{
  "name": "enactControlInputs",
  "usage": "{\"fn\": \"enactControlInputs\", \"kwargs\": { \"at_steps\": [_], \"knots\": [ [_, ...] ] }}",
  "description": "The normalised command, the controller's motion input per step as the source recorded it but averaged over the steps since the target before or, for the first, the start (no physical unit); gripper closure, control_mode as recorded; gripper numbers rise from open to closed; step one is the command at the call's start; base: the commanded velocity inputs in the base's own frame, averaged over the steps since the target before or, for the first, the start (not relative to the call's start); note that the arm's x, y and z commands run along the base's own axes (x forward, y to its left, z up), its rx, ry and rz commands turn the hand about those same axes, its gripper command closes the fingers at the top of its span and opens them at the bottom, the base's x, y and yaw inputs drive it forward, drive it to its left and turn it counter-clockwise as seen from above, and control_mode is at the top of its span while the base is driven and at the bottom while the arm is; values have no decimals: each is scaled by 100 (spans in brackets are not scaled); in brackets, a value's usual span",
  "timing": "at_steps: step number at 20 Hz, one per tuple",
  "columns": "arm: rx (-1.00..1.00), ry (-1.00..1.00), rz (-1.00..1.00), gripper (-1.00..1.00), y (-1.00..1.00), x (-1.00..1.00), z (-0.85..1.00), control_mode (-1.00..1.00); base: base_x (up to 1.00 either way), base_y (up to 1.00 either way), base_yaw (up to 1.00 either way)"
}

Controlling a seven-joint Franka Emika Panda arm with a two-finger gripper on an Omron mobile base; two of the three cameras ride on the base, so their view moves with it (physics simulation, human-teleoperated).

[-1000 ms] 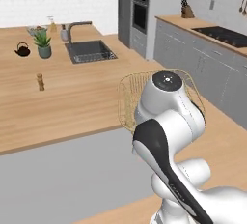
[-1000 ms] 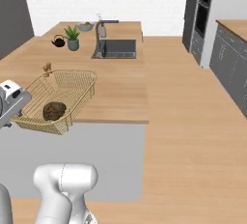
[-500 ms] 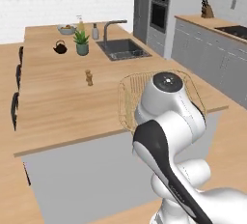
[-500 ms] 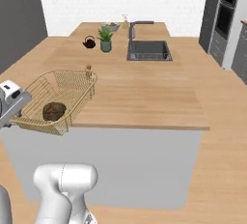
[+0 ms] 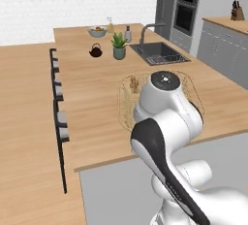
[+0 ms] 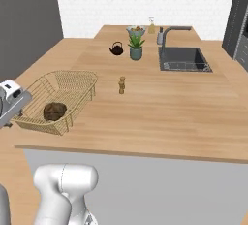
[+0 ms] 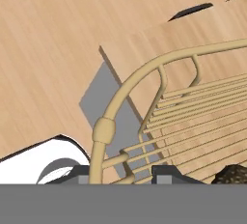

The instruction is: Open the cabinet, pick up the bread from the cabinet and place it in the basket. Then move the basket to the dining counter.

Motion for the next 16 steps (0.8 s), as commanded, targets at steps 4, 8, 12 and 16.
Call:
{"fn": "enactControlInputs", "kwargs": {
  "at_steps": [4,8,12,16],
  "knots": [
    [8,0,6,100,0,51,-3,-100,2,5,3],
    [9,11,3,100,0,100,-29,-100,0,0,0],
    [5,21,0,100,0,100,-51,-100,0,0,0],
    [1,22,7,100,-1,100,-86,-100,0,0,0]
  ]
}}
